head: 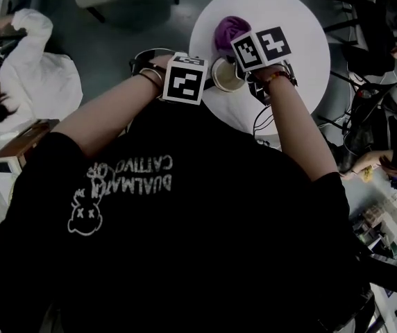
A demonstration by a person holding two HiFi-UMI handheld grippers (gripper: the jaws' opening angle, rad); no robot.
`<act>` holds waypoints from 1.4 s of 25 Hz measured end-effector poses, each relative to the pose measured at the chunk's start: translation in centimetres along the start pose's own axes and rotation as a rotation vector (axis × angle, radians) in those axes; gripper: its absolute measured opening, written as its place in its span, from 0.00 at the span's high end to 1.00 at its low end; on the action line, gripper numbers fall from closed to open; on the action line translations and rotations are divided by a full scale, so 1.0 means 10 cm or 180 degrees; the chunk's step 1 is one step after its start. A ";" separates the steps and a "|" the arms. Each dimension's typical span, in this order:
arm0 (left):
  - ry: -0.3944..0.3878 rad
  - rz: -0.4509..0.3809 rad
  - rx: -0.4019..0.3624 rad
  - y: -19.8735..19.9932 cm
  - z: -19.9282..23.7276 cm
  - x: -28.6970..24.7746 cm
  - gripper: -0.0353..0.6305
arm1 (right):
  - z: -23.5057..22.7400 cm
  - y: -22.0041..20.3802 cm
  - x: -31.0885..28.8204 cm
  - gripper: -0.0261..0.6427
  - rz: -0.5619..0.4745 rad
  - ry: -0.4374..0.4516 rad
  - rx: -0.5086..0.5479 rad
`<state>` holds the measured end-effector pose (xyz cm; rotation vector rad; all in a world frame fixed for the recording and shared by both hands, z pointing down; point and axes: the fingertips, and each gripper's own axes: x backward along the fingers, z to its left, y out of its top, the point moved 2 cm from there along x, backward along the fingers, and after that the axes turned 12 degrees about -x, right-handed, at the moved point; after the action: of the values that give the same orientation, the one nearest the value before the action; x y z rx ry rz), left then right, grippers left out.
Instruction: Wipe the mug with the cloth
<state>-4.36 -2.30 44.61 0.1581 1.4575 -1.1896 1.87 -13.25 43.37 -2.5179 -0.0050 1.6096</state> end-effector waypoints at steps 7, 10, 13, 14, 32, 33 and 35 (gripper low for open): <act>0.0154 -0.0175 0.0242 -0.05 0.03 0.04 0.85 | 0.11 -0.01 -0.07 0.90 0.0024 -0.0059 0.0125; 0.0231 -0.0295 0.0429 -0.11 0.04 0.07 0.85 | 0.18 -0.02 -0.08 0.90 0.0061 -0.0076 0.0223; 0.0420 -0.0426 0.0510 -0.12 0.08 0.12 0.85 | 0.22 -0.06 -0.10 0.90 0.0143 -0.0143 0.0328; 0.0472 -0.0450 0.0554 -0.13 0.09 0.13 0.85 | 0.23 -0.08 -0.11 0.90 0.0185 -0.0173 0.0355; 0.0756 -0.0689 0.0874 -0.19 0.21 0.20 0.85 | 0.57 -0.38 -0.21 0.90 0.0668 -0.0178 0.0649; 0.0767 -0.0699 0.0871 -0.19 0.20 0.20 0.85 | 0.57 -0.38 -0.21 0.90 0.0678 -0.0201 0.0670; 0.0796 -0.0716 0.0887 -0.18 0.19 0.20 0.85 | 0.53 -0.38 -0.20 0.90 0.0720 -0.0265 0.0740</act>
<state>-4.91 -5.55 44.42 0.3515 1.5483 -1.6019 -3.49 -9.00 43.48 -2.3408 0.4458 1.6823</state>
